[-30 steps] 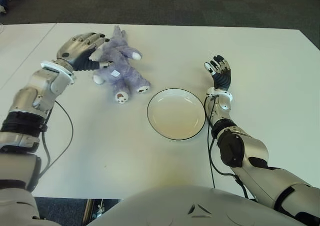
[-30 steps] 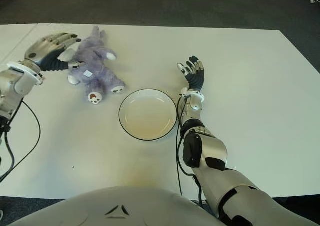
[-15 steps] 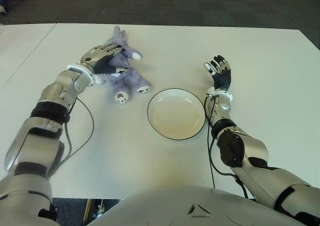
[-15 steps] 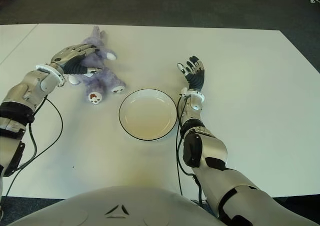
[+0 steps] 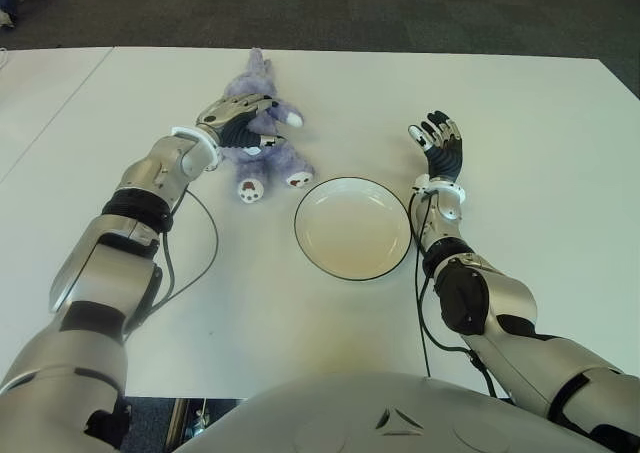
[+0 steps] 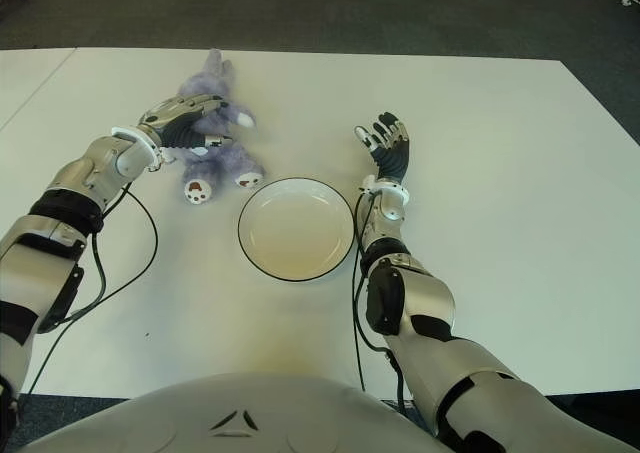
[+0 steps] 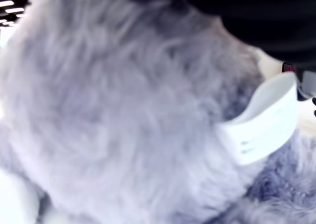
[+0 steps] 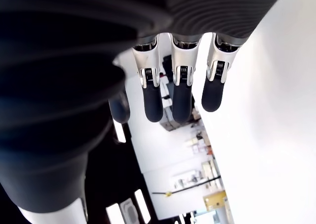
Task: Put the doll into the plate.
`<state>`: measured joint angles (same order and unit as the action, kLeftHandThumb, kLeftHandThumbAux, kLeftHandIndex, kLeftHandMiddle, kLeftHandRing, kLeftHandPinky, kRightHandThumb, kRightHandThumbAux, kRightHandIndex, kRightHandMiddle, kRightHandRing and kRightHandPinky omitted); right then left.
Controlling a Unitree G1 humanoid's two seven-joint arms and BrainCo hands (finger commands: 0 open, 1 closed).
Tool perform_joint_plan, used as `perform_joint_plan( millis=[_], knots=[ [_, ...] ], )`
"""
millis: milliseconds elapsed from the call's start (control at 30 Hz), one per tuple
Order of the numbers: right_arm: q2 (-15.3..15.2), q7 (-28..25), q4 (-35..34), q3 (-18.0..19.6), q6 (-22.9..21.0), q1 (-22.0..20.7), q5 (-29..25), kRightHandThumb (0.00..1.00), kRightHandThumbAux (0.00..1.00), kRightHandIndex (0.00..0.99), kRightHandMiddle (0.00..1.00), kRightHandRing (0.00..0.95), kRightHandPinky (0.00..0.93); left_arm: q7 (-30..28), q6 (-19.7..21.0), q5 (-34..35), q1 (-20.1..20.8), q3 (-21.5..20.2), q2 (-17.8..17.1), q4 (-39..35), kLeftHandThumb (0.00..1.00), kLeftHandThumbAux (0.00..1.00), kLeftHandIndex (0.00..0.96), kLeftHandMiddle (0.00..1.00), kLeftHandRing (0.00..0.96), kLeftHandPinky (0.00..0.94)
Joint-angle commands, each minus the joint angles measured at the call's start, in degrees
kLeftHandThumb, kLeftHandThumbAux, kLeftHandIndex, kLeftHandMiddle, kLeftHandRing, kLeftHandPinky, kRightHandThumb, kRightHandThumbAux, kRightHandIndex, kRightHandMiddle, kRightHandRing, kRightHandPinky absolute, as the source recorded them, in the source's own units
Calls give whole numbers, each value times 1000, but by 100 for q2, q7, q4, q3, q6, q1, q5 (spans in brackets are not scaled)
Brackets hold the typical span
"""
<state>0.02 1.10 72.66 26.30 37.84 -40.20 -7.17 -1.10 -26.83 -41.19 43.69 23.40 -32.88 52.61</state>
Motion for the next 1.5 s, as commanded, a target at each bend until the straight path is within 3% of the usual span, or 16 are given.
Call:
perform_joint_plan(
  millis=[33, 533, 1033, 1133, 1300, 1500],
  knots=[
    [199, 62, 518, 148, -1381, 858, -225, 3, 860, 225, 223, 202, 191, -447, -172, -58, -259, 385, 276, 804, 178, 261, 0, 0, 0, 0],
    [161, -5, 514, 198, -1424, 838, -263, 14, 856, 223, 219, 202, 200, -833, -533, 71, -323, 538, 281, 871, 144, 264, 0, 0, 0, 0],
    [150, 6, 510, 272, -1430, 816, -270, 19, 875, 223, 225, 211, 209, -1675, -565, -64, -397, 878, -369, 301, 122, 217, 0, 0, 0, 0],
    [144, 10, 509, 257, -1431, 814, -238, 17, 865, 218, 223, 209, 213, -1870, -454, -101, -428, 959, -461, 133, 168, 220, 0, 0, 0, 0],
    [137, 13, 505, 266, -1411, 821, -241, 15, 874, 225, 235, 223, 225, -1947, -185, -166, -510, 1004, -573, -126, 359, 274, 0, 0, 0, 0],
    [136, -21, 496, 289, -1379, 841, -269, 31, 876, 231, 246, 235, 231, -1959, 28, -268, -502, 1075, -597, -245, 434, 280, 14, 0, 0, 0]
  ],
)
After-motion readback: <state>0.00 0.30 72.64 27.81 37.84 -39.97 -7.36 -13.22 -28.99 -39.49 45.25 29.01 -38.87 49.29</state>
